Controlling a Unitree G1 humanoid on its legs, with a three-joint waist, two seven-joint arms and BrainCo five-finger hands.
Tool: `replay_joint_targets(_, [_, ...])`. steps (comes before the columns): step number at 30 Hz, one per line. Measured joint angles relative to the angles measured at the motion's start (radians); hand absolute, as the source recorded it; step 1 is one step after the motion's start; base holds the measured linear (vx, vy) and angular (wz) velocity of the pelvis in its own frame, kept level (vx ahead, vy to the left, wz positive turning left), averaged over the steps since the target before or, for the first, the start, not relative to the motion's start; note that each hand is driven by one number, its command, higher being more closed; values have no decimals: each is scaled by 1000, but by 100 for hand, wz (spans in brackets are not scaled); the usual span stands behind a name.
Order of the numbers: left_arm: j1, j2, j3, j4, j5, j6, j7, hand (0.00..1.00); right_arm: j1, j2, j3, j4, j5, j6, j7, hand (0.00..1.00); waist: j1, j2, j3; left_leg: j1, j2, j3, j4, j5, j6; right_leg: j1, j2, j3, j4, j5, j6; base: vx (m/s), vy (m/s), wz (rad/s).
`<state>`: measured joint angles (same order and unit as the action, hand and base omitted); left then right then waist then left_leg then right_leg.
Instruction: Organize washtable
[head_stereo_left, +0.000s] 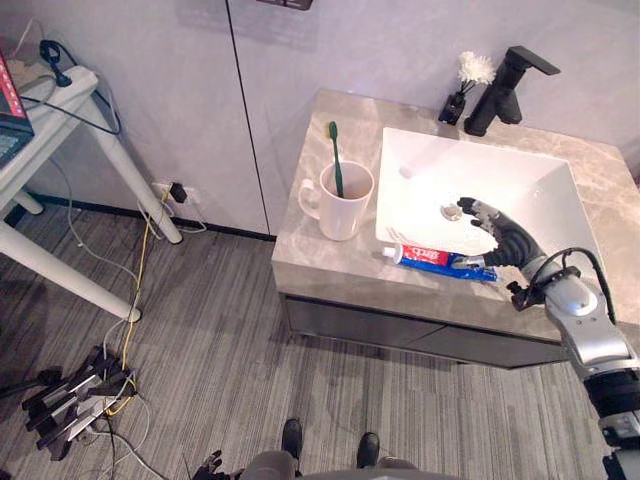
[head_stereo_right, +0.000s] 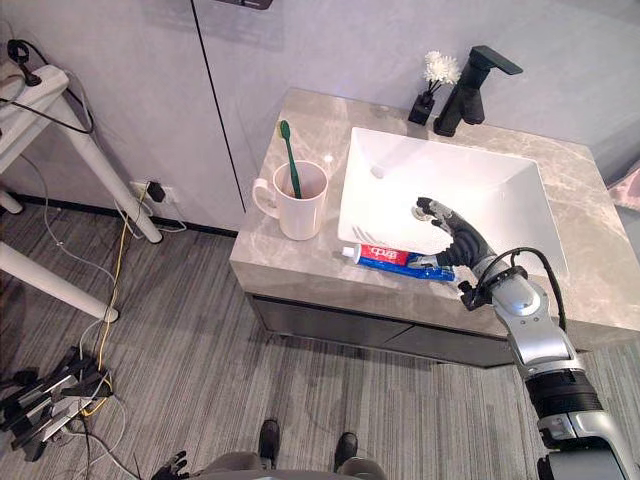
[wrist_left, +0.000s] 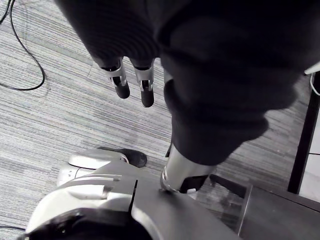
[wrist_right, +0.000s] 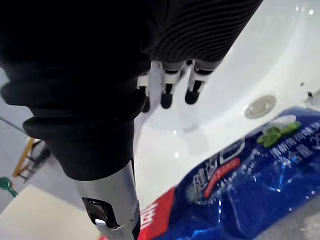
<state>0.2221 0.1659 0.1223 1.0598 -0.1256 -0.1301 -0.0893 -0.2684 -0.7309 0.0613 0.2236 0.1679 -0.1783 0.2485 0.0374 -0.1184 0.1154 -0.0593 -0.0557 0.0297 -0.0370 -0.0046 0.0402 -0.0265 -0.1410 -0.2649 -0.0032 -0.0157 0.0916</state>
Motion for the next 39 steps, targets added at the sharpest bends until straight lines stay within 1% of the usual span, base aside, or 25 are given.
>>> replay_joint_targets(1, [-2, 0, 0, -1, 0, 0, 0, 0, 0, 0, 1, 1, 0, 0, 1, 0, 4, -1, 2, 0, 0, 0, 0, 0, 0, 0, 0, -1, 0, 0, 0, 0, 0, 0])
replay_joint_targets(6, [-2, 2, -3, -2, 0, 0, 0, 0, 0, -1, 32, 29, -3, 0, 4, 0, 6, -2, 3, 0, -1, -1, 0, 0, 0, 0, 0, -3, 0, 0, 0, 0, 0, 0])
replay_joint_targets(14, [-2, 3, -5, -4, -1, -1, 0, 0, 0, -10, 32, 79, -22, 1, 3, 0, 6, -4, 14, -3, -1, 1, 0, 1, 1, -7, -1, -1, 0, 0, 0, 0, 0, 0])
replay_joint_targets(25, [-3, 5, -20, -9, -20, -4, 0, 0, 0, -34, 35, 86, -23, 1, 13, 0, 6, 0, 24, -16, -1, 17, 1, 1, 1, -29, -1, 20, 3, 0, 0, -3, 1, -5])
replay_joint_targets(26, [-3, 5, -21, -9, -20, -5, 0, 0, 0, -40, 38, 86, -23, 1, 14, 100, 6, 0, 25, -18, -1, 19, 1, 1, 1, -30, -1, 21, 3, 1, 0, 0, 0, 0])
replay_joint_targets(34, [-5, 9, -34, -10, -20, -7, 1, 0, -12, -103, 80, 85, -22, -4, 18, 100, 11, 0, 27, -19, -1, 19, 2, 1, 1, -31, -1, 21, 2, 1, 0, 0, 0, 0])
replay_joint_targets(36, [-7, 11, -42, -14, -20, -10, 0, 0, -30, -127, 91, 85, -22, 0, 17, 100, 27, 0, 37, -20, 0, 18, 2, 1, 1, -31, -1, 21, 2, 1, 0, 0, 0, 0])
replay_joint_targets(39, [-8, 13, -45, -21, -20, -10, 0, 0, -53, -164, 113, 85, -21, -1, 20, 100, 33, -3, 45, -22, 2, 11, 2, 1, 1, -29, 1, 17, 1, 1, 0, 14, -4, 5])
